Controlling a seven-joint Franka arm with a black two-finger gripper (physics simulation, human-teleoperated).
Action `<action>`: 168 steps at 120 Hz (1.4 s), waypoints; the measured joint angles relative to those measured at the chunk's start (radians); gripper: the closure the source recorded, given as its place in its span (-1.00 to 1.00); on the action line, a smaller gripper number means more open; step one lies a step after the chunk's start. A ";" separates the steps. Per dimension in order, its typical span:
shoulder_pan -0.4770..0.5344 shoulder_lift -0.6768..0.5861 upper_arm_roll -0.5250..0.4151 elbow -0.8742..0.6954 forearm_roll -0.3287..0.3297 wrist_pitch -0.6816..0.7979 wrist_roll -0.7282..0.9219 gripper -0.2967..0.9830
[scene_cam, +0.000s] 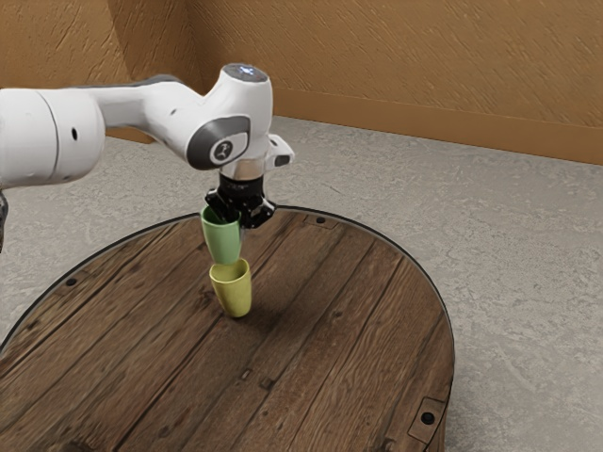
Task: Place the right cup onto the left cup
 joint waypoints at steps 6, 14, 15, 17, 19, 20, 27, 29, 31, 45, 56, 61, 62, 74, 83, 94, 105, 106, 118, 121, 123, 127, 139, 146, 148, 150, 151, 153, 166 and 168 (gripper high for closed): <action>0.001 0.012 0.000 -0.004 0.000 0.009 0.009 0.68; 0.005 0.024 0.001 -0.006 0.000 0.021 0.019 0.68; 0.005 0.025 0.001 -0.006 0.000 0.022 0.021 0.68; 0.006 0.027 0.001 -0.007 0.000 0.025 0.023 0.68; 0.007 0.028 0.001 -0.007 0.000 0.028 0.025 0.68; 0.007 0.029 0.001 -0.007 0.000 0.029 0.027 0.68; 0.008 0.031 0.001 -0.008 0.000 0.036 0.034 0.68; 0.008 0.030 0.001 -0.008 0.000 0.037 0.036 0.68; 0.008 0.030 0.001 -0.008 0.000 0.039 0.038 0.68; 0.006 0.025 0.001 -0.010 -0.001 0.046 0.049 0.68; 0.003 0.015 0.001 -0.014 -0.006 0.047 0.055 0.68; 0.002 0.011 0.001 -0.017 -0.009 0.047 0.058 0.68; 0.002 0.010 0.001 -0.018 -0.009 0.048 0.058 0.68; 0.001 -0.021 -0.001 -0.054 -0.015 0.049 0.060 0.68; 0.000 -0.046 -0.007 -0.084 -0.020 0.050 0.057 0.68; 0.000 -0.057 -0.015 -0.101 -0.023 0.051 0.052 0.68; 0.000 -0.059 -0.019 -0.114 -0.026 0.054 0.047 0.68; 0.000 -0.058 -0.020 -0.115 -0.026 0.055 0.046 0.68; 0.000 -0.052 -0.021 -0.121 -0.028 0.060 0.040 0.68; 0.000 -0.051 -0.021 -0.121 -0.028 0.061 0.038 0.68; 0.000 -0.050 -0.021 -0.121 -0.028 0.062 0.037 0.68; 0.000 -0.049 -0.021 -0.122 -0.029 0.063 0.036 0.68; 0.000 -0.042 -0.021 -0.122 -0.030 0.068 0.031 0.68; 0.000 -0.036 -0.021 -0.122 -0.030 0.072 0.029 0.68; 0.000 -0.034 -0.021 -0.122 -0.030 0.073 0.028 0.68; 0.000 -0.033 -0.021 -0.122 -0.030 0.073 0.028 0.66; 0.000 -0.033 -0.021 -0.122 -0.030 0.074 0.028 0.64; 0.000 -0.032 -0.021 -0.122 -0.031 0.075 0.028 0.60; 0.000 -0.029 -0.021 -0.123 -0.036 0.078 0.030 0.23; 0.000 -0.030 -0.021 -0.123 -0.036 0.078 0.030 0.17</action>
